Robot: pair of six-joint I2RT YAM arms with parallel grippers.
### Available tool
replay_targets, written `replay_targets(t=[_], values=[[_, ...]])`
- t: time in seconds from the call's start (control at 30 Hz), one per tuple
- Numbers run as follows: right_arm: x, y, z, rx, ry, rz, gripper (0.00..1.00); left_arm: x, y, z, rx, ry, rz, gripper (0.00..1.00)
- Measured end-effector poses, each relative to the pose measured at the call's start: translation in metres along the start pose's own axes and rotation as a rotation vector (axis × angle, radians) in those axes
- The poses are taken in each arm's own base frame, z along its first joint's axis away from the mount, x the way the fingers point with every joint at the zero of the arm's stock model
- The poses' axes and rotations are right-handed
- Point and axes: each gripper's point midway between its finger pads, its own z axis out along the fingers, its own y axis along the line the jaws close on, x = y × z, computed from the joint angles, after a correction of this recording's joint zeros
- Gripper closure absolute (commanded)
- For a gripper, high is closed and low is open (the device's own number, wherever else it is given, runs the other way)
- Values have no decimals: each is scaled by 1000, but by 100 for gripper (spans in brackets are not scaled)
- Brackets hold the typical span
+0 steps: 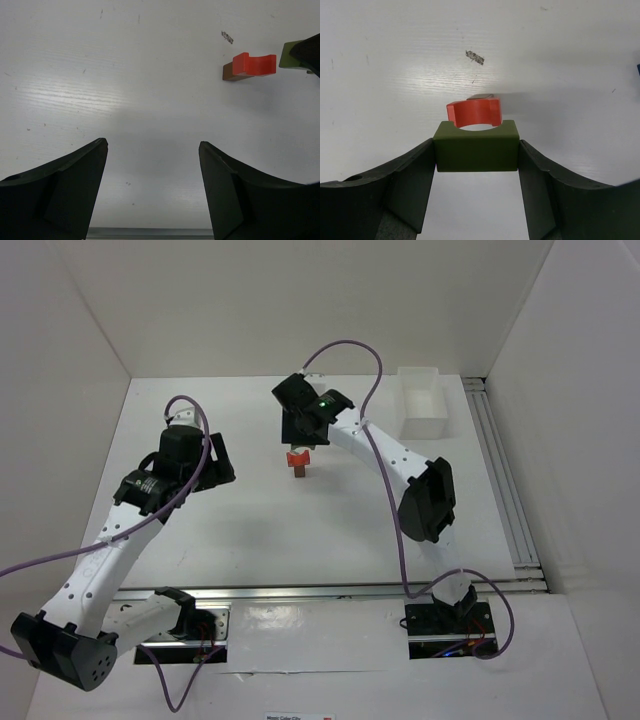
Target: Build the wood block tower
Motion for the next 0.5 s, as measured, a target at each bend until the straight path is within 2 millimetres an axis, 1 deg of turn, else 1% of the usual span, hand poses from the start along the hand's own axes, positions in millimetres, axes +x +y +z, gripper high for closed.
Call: replay_targets(t=[0.03, 0.27, 0.37, 0.5], values=[[-1, 1, 2, 2, 0, 0, 44, 0, 0, 0, 0, -1, 0, 14], [12, -4, 13, 36, 38, -21, 44, -2, 1, 0, -3, -6, -5, 14], [12, -4, 14, 40, 41, -25, 44, -5, 0, -1, 0, -12, -7, 14], [8, 0, 16, 35, 32, -24, 44, -6, 0, -2, 0, -14, -7, 14]])
